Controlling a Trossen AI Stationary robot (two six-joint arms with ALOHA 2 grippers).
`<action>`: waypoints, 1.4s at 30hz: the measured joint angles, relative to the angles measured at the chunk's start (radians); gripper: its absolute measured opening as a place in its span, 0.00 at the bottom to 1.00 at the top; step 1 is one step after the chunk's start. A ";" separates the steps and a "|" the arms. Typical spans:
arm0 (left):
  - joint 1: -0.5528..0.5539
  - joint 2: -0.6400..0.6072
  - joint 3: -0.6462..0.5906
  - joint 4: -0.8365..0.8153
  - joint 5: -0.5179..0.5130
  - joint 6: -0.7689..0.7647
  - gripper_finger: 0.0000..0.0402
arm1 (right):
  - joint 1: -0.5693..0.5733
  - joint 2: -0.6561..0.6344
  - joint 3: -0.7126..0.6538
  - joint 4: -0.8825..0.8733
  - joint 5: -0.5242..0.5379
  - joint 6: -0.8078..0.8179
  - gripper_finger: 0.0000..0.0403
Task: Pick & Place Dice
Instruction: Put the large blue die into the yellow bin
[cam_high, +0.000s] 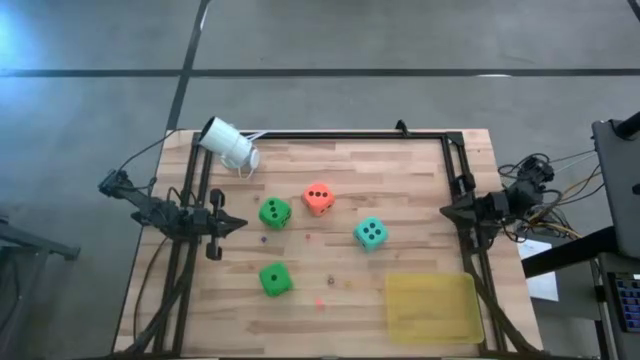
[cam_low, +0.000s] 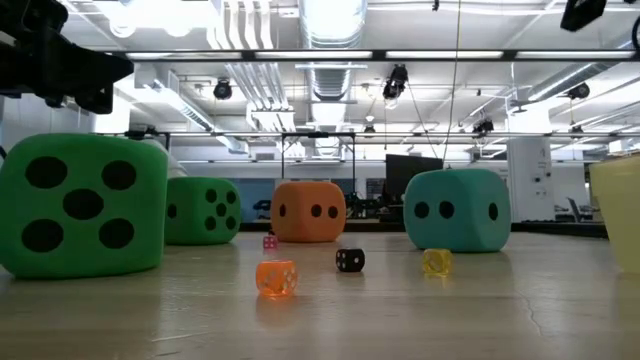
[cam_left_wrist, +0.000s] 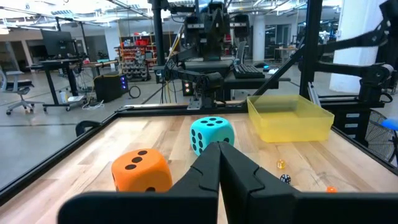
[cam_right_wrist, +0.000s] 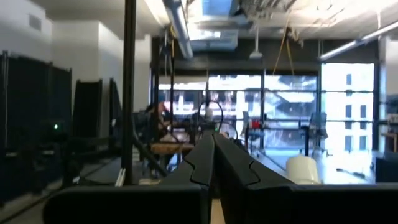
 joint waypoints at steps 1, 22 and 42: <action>0.000 0.000 0.000 0.000 0.000 0.000 0.01 | 0.000 0.020 0.035 -0.035 0.000 0.019 0.02; 0.000 0.000 0.000 0.000 0.000 0.000 0.01 | 0.000 0.758 0.816 -0.994 0.048 0.466 0.02; 0.000 0.001 0.000 0.000 -0.009 0.038 0.01 | -0.003 0.915 0.986 -1.212 -0.044 0.767 0.02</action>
